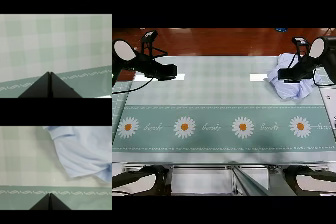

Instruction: Fold the shirts.

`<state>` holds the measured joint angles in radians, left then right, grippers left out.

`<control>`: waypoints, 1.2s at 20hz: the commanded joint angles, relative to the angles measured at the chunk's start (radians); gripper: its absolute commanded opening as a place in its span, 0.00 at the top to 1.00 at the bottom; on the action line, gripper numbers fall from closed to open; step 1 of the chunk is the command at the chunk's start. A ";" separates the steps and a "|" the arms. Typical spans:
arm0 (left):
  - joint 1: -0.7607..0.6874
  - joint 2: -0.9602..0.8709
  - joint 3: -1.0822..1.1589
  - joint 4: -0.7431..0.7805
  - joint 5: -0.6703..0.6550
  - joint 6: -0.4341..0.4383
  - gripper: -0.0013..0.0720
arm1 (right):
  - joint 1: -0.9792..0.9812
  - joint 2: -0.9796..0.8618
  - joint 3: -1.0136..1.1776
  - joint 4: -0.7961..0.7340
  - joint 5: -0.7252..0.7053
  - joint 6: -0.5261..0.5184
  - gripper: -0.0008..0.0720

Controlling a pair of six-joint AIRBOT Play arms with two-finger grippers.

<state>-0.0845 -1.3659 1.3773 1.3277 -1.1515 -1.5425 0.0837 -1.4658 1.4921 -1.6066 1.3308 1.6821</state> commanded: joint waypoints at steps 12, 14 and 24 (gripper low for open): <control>0.001 -0.001 0.000 0.000 0.000 0.000 0.95 | 0.000 0.000 0.000 0.000 0.000 0.000 0.95; 0.001 -0.001 0.000 0.000 0.000 0.000 0.95 | 0.000 0.000 0.000 0.000 -0.004 0.000 0.95; 0.001 -0.039 0.000 0.001 0.288 0.000 0.59 | 0.000 0.000 0.000 -0.032 -0.418 0.000 0.91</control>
<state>-0.0845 -1.3888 1.3773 1.3277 -1.0039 -1.5421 0.0837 -1.4658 1.4921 -1.6238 1.0588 1.6817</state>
